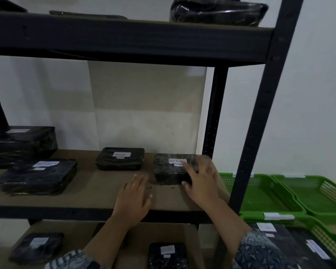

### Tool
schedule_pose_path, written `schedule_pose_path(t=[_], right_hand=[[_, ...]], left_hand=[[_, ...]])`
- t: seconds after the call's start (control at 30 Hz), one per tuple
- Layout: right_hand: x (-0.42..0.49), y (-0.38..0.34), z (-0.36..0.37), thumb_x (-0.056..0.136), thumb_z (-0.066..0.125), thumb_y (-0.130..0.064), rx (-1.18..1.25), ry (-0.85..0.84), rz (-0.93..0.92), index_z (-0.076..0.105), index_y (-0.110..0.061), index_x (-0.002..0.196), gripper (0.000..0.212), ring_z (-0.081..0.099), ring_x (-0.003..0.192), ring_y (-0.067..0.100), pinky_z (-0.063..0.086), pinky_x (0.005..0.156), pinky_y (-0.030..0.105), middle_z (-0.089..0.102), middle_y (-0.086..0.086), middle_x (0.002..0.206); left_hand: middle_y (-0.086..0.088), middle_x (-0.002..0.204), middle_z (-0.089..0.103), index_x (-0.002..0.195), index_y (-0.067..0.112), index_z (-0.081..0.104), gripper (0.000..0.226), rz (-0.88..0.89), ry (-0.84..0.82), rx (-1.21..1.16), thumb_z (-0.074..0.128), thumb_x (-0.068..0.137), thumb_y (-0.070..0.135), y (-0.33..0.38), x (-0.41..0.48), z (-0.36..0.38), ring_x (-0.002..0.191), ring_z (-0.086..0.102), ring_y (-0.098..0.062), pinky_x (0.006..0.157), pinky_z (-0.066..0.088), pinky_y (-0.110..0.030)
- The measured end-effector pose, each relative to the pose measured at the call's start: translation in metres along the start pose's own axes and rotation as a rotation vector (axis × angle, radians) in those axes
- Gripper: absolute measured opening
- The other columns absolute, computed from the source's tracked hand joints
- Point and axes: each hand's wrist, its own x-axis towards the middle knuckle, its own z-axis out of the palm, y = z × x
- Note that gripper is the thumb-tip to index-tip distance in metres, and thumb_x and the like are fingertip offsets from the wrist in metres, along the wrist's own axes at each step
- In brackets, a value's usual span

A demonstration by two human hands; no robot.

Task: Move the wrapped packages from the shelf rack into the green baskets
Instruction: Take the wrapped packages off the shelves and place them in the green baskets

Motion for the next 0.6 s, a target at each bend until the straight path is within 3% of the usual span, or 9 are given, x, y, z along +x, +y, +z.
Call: schedule_pose_path(t=[0.1,0.2,0.43,0.6], right_hand=[[0.000,0.003,0.012,0.093,0.051,-0.031,0.178,0.013,0.028,0.032,-0.040,0.142,0.053,0.023,0.139,0.038,0.042,0.102,0.040,0.009,0.012,0.157],[-0.002,0.006,0.017,0.092,0.057,-0.023,0.280,0.120,0.023,0.044,-0.037,0.137,0.049,0.041,0.130,0.031,0.045,0.097,0.033,0.020,0.014,0.154],[-0.008,0.011,0.023,0.074,0.077,-0.007,0.400,0.293,-0.034,0.067,-0.027,0.116,0.047,0.049,0.123,0.031,0.039,0.098,0.030,0.044,0.020,0.138],[-0.016,0.009,0.021,0.070,0.080,-0.006,0.428,0.368,-0.084,0.071,-0.025,0.110,0.045,0.043,0.117,0.015,0.040,0.097,0.029,0.051,0.019,0.132]], left_hand=[[-0.008,0.136,0.051,0.133,0.012,0.048,0.060,-0.014,0.042,0.008,0.029,0.087,0.046,-0.004,-0.001,0.007,0.129,0.040,-0.024,0.101,0.038,-0.044],[-0.006,0.133,0.053,0.130,0.013,0.051,0.056,-0.026,0.054,0.004,0.034,0.087,0.044,-0.004,-0.001,0.007,0.128,0.042,-0.023,0.099,0.040,-0.043],[-0.006,0.131,0.054,0.128,0.013,0.053,0.055,-0.028,0.046,-0.001,0.035,0.086,0.043,-0.005,-0.002,0.007,0.128,0.042,-0.024,0.101,0.038,-0.044],[-0.008,0.129,0.056,0.126,0.010,0.054,0.057,-0.031,0.049,-0.002,0.033,0.085,0.043,-0.006,-0.002,0.008,0.127,0.043,-0.026,0.102,0.038,-0.045]])
